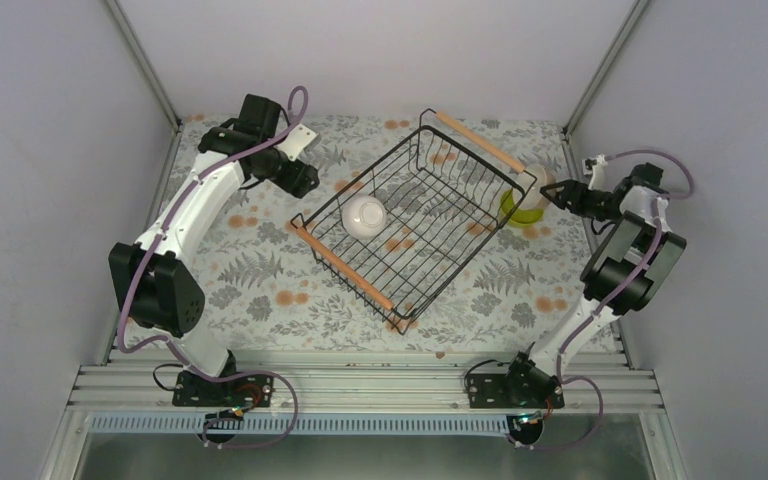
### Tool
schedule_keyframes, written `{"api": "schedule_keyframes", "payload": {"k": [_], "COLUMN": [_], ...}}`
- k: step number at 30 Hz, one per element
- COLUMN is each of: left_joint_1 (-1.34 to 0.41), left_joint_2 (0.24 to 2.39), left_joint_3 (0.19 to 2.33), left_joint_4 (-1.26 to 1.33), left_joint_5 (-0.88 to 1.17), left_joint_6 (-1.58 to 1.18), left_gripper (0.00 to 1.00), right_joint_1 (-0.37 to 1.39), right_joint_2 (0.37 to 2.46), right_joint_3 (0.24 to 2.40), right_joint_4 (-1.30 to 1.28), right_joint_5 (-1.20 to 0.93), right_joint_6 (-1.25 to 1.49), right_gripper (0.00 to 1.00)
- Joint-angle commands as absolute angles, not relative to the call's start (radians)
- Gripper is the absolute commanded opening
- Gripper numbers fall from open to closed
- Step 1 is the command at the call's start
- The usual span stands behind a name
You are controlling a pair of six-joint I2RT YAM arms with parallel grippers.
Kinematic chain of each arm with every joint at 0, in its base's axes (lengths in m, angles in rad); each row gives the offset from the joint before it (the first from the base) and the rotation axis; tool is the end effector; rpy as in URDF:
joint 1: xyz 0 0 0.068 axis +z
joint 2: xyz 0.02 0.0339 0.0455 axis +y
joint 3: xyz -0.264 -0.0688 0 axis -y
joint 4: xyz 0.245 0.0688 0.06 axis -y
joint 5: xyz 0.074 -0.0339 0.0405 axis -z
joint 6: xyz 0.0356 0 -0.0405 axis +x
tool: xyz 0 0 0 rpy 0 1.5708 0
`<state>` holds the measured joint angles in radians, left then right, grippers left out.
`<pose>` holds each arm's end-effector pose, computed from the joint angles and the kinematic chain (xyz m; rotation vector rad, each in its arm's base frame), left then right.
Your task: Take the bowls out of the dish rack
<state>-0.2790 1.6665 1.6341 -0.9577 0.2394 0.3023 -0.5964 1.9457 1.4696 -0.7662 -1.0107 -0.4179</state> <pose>0.3357 -0.1049 0.3375 0.8165 2.4106 -0.2970 0.3412 -0.1952 0.2123 -0.0049 2.2378 0.8984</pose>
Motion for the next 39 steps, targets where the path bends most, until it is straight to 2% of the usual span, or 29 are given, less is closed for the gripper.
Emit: {"api": "schedule_keyframes", "payload": {"k": [1,8,15,23,32,35,39], "left_joint_1": [-0.286,-0.285,-0.284,-0.287,-0.287,-0.287,-0.288], "left_joint_2": [1.636,1.637,1.642,1.649,1.658,1.658,1.660], "left_joint_3": [1.626,1.621,1.627,1.633,1.648,1.651,1.648], "left_joint_4": [-0.934,-0.933,-0.934,-0.934,-0.940,-0.940,-0.940], "left_joint_5": [0.245,0.243,0.247,0.253,0.258,0.259,0.260], "left_joint_6": [0.302,0.302,0.301,0.299,0.296,0.295,0.294], "left_gripper": [0.79,0.79,0.79,0.79,0.79,0.79,0.79], "right_joint_1": [-0.569,-0.544,-0.538,-0.538,-0.538,-0.538,-0.538], "right_joint_2": [1.954,1.993,1.972,1.908,1.799,1.743,1.703], "right_joint_3": [1.500,1.489,1.455,1.399,1.401,1.387,1.358], "right_joint_4": [-0.764,-0.768,-0.754,-0.785,-0.850,-0.820,-0.757], "right_joint_5": [-1.113,-1.107,-1.071,-1.031,-0.994,-0.925,-0.826], "right_joint_6": [-0.417,-0.428,-0.425,-0.464,-0.538,-0.529,-0.501], "right_gripper": [0.37,0.36,0.41,0.59,0.95,1.00,1.00]}}
